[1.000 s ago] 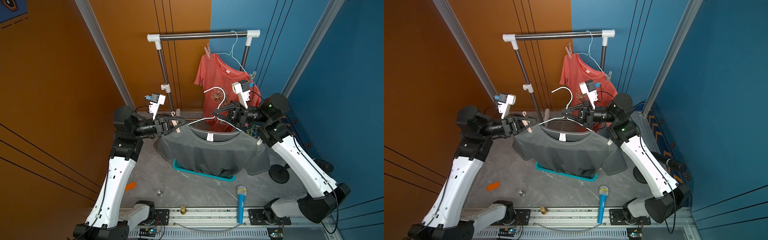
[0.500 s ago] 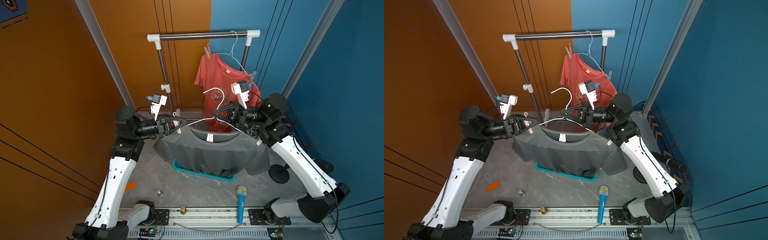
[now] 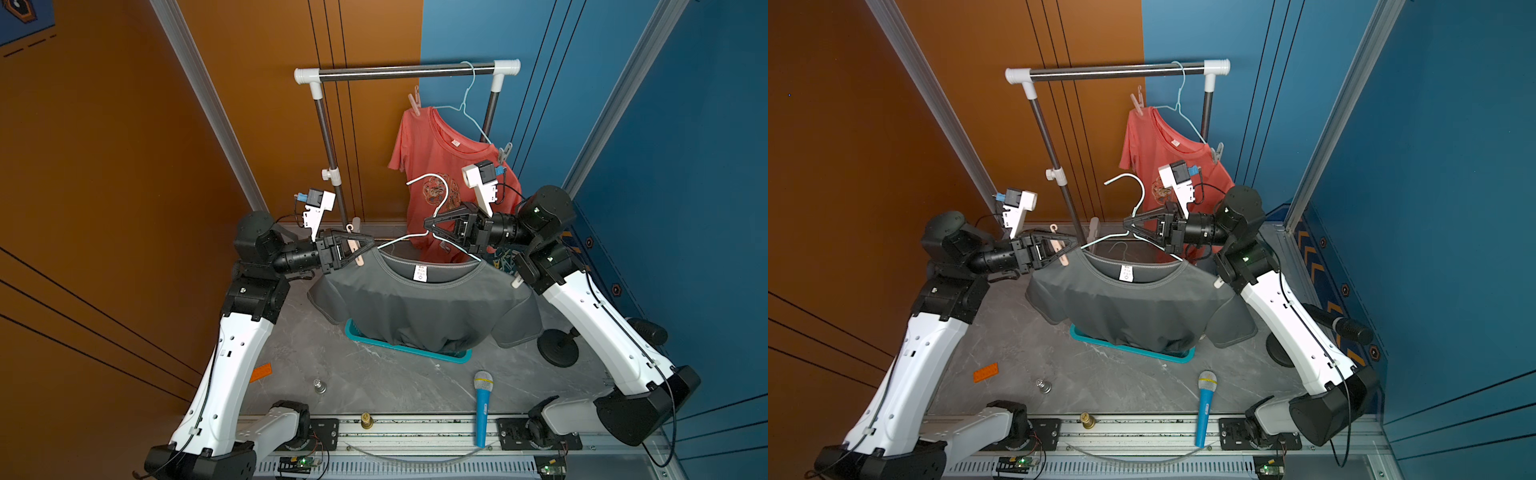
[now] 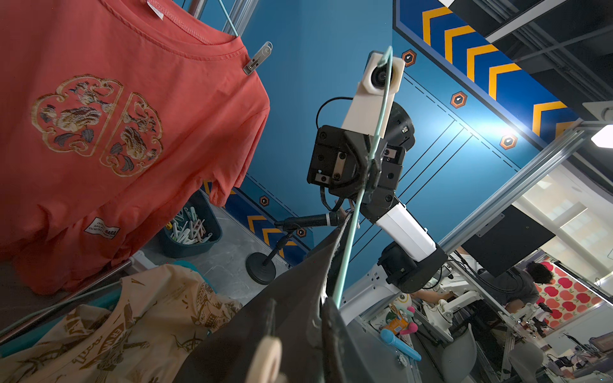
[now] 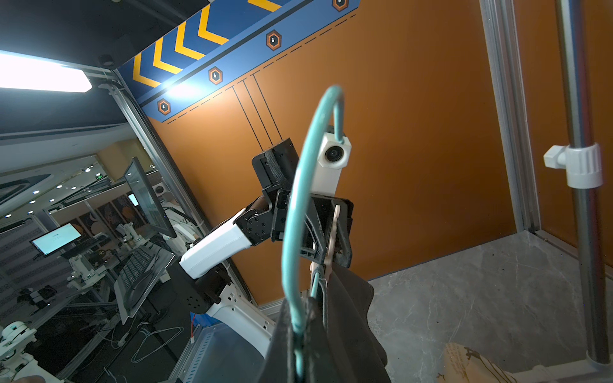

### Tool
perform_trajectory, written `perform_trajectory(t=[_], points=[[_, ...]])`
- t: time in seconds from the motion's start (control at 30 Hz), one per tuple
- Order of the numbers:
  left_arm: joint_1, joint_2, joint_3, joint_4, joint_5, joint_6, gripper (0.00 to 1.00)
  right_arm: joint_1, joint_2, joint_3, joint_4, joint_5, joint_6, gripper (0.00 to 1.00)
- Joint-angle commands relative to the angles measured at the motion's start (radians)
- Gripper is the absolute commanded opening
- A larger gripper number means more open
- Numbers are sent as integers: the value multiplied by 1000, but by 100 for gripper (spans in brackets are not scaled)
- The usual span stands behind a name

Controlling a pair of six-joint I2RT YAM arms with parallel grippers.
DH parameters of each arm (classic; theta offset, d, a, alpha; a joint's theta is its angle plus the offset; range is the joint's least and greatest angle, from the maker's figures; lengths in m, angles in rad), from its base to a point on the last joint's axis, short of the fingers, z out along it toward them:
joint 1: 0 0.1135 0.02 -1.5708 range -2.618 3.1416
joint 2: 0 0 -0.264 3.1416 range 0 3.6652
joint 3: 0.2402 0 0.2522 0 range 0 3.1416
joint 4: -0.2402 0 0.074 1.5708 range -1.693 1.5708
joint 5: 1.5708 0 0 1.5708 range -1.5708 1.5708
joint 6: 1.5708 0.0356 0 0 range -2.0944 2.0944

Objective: Use clothespins to secure the t-shirt on both sides of the hanger
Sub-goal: Adjust the clothespin on the hanger.

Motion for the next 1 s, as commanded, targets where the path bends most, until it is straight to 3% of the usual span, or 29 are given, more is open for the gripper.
perform_trajectory(t=[0.0,0.07,0.17,0.3,0.4,0.53,0.97], points=[[-10,-6,11,-41,-23,39,0,-10,-2,11,112,38,46,0],[-11,-5,10,-52,-30,45,0,-11,0,10,128,38,60,0],[-14,-5,10,-54,-37,46,9,-11,0,5,159,39,86,0],[-16,-4,15,-49,-43,42,54,-10,-3,2,172,36,93,0],[-14,-4,31,-57,-51,43,82,-12,-5,-5,171,34,93,0],[18,-14,67,-91,-98,54,99,-12,-9,-18,172,34,92,0],[253,-77,107,-151,-266,-3,97,-10,-43,21,-190,140,-187,0]])
